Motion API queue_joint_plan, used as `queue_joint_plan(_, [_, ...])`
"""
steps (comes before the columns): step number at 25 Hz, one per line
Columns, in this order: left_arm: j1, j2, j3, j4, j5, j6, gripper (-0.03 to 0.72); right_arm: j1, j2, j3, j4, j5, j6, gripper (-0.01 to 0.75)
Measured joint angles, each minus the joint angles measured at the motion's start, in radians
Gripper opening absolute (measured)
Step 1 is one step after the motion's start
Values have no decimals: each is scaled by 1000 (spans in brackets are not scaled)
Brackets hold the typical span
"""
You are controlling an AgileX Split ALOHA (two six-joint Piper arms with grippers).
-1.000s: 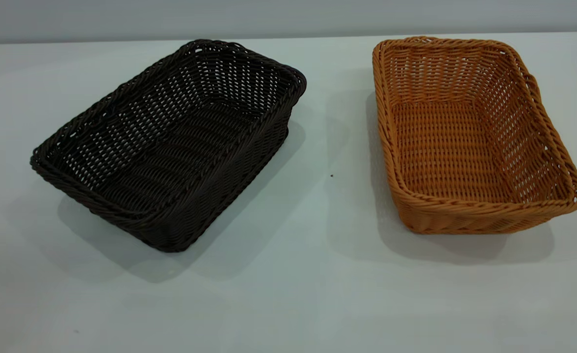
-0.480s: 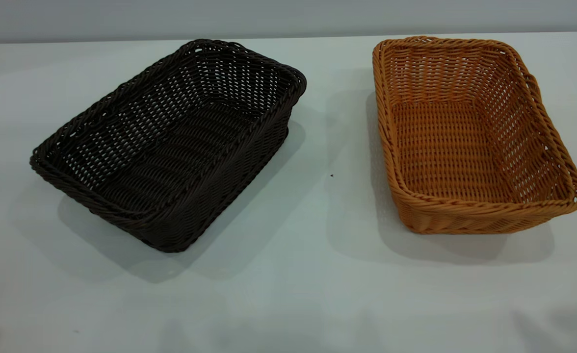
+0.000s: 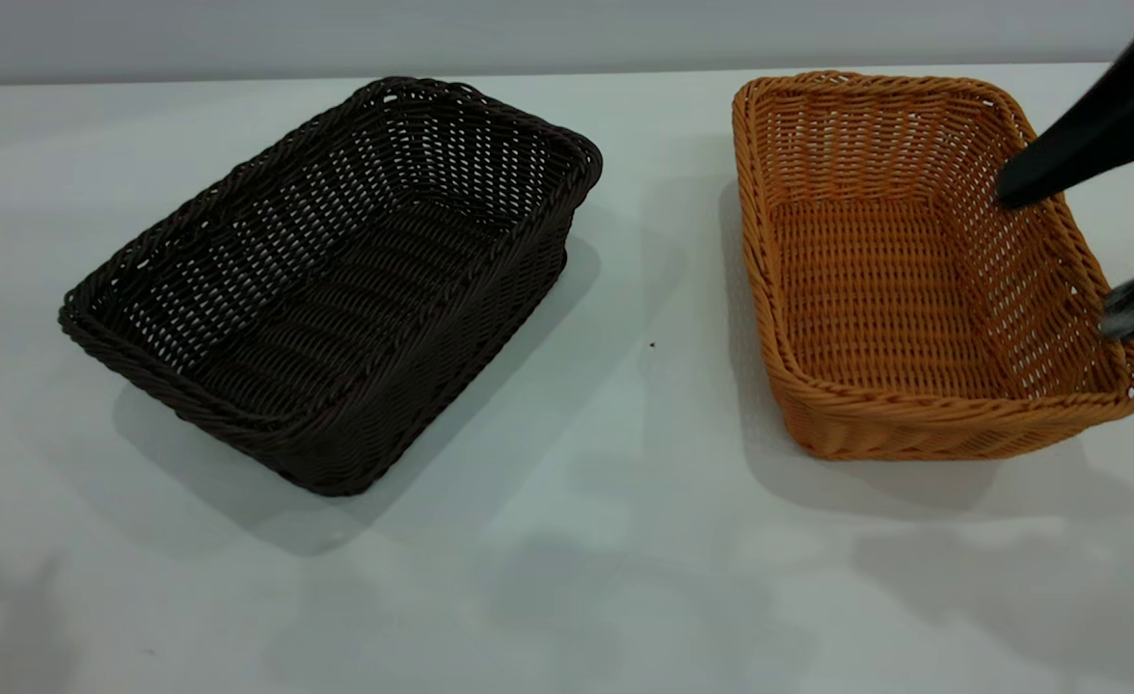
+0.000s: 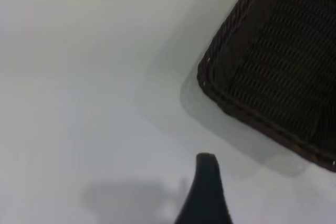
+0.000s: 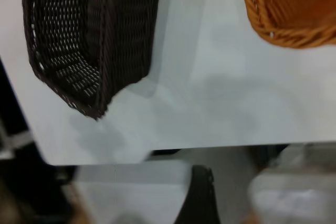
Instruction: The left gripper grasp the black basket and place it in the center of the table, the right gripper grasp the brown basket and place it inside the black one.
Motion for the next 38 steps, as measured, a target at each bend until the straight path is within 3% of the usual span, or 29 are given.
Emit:
queue_joint_plan(5, [0,8,0,-4,-51,-1,548,0,256,-7,237,-22,30,559])
queue_joint_plan(11, [0,8,0,-75,-57,-1,548,4,472,-12,379,-26,79,558])
queue_joint_plan(17, [0,8,0,-81,-57,-2,548,71,539,-24,592,-147,20,557])
queue_joint_plan(26, [0,8,0,-81,-57,-2,548,169,607,-122,626,-385,52,554])
queue_joint_plan(38, [0,71,0,-81,-64,-2,548,176,696,-184,633,-452,123,503])
